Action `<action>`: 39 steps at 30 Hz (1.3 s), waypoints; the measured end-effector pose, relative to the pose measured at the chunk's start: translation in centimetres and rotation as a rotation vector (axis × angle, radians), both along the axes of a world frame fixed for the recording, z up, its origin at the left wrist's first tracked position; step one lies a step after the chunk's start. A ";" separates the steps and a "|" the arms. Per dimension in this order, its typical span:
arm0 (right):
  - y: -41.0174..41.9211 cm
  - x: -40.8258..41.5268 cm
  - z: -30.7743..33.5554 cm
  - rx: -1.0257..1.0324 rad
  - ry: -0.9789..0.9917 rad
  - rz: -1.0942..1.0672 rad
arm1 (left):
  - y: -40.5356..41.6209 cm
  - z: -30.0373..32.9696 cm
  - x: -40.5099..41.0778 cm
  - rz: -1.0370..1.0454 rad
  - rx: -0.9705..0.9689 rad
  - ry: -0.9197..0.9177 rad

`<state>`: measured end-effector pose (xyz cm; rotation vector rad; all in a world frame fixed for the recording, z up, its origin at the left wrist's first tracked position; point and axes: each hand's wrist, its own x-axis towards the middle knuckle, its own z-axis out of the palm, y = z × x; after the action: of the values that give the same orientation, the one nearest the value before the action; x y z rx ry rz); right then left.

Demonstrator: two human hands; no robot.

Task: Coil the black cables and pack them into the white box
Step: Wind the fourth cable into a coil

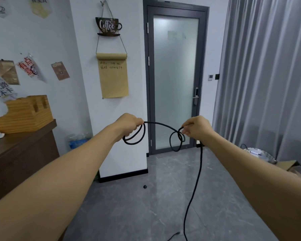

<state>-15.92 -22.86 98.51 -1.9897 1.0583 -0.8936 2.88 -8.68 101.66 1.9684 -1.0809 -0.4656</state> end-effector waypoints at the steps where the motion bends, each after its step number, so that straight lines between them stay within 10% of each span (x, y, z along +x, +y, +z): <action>1: 0.2 0.1 0.1 0.068 -0.098 0.013 | -0.2 0.0 -0.5 -0.029 0.005 -0.012; 5: 1.2 0.8 0.7 0.087 -0.204 0.139 | -0.8 -0.1 -2.9 -0.217 0.069 -0.120; 13: 1.8 0.0 0.3 -0.183 0.258 0.300 | -0.9 0.9 -4.3 -0.462 -0.108 0.081; 24: 3.5 -0.8 0.3 0.559 -0.197 0.501 | -2.1 0.0 -2.4 -0.103 -0.443 0.400; 28: 2.9 -1.2 -0.5 0.273 0.176 0.342 | -2.0 0.1 -2.0 0.054 -0.538 0.507; 35: 0.8 -2.6 -1.2 0.033 0.109 0.107 | -0.9 -0.1 0.4 0.244 -0.608 0.601; 39: 1.9 -0.9 0.0 -0.372 0.422 -0.028 | -0.9 0.2 0.0 0.205 -0.627 0.613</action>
<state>-16.87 -20.96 98.47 -2.5596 1.2168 -0.7404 2.92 -9.58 101.88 1.2377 -0.5310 -0.4965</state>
